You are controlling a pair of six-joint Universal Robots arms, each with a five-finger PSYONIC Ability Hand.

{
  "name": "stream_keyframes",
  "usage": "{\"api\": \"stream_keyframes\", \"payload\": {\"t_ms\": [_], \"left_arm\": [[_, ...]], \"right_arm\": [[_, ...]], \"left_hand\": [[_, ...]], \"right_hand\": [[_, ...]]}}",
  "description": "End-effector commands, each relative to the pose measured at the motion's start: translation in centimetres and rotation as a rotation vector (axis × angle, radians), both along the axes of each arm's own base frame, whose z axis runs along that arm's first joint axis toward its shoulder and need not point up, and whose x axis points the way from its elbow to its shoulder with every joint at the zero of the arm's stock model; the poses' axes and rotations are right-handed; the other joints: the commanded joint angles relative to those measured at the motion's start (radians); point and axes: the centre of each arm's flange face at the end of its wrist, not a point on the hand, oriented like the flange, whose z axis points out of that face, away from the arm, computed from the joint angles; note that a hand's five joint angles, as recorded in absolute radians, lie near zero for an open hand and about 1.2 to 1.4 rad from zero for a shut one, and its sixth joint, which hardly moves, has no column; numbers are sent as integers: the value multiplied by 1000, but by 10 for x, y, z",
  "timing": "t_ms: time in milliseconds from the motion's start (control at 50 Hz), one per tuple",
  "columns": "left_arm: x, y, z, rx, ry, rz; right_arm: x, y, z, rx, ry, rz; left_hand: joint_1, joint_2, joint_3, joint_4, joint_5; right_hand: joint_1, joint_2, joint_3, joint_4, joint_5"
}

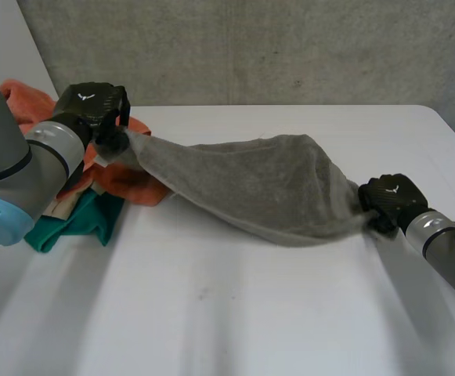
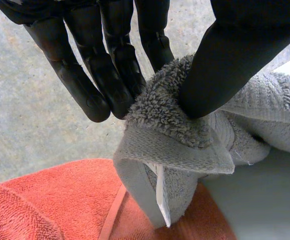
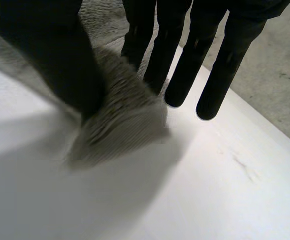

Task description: Fold the laundry.

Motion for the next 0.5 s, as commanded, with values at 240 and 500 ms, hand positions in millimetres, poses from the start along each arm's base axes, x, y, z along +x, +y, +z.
{"api": "stream_keyframes", "payload": {"t_ms": [240,500], "left_arm": [[15,29,-10,141,-174,16],[33,93,-57,573,-608,-163]], "right_arm": [[-45,26,108,86,73,-121],[-68,105,142,526,468,125]], "left_hand": [[236,200,208,202,245],[236,200,208,202,245]], "right_hand": [[334,327,334,335,348],[334,327,334,335,348]]}}
